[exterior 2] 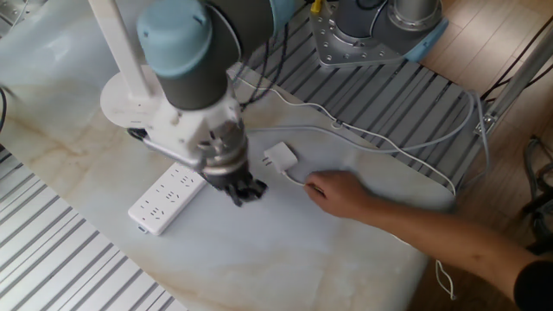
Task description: Plug in the power cord of the desk lamp, turn on the socket, and light up the desk lamp
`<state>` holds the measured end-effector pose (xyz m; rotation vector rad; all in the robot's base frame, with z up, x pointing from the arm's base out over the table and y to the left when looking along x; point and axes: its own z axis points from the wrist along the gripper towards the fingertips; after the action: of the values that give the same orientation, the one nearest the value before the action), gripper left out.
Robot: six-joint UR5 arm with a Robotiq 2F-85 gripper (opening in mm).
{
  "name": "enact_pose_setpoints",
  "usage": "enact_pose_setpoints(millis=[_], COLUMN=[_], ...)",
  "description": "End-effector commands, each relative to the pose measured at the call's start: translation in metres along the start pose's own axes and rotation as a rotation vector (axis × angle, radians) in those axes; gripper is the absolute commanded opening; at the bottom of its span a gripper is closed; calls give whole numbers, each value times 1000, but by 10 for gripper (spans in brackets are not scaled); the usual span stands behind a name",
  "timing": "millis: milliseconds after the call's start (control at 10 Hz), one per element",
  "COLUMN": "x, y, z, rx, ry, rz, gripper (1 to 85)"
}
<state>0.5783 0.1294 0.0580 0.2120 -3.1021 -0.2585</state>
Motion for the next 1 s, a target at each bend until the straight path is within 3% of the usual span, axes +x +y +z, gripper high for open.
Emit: enact_pose_setpoints(millis=[0,100,200,500,800,900], x=[-15,-22,-28,-29,-12,-14], y=[59,60,49,7,15,13], z=[23,39,45,37,38,38], rx=[-47,14,42,181,150,157], ry=[-8,-32,-46,-23,47,41], rz=[97,98,63,-36,-93,-104], gripper=[10,10,10,10,10,10])
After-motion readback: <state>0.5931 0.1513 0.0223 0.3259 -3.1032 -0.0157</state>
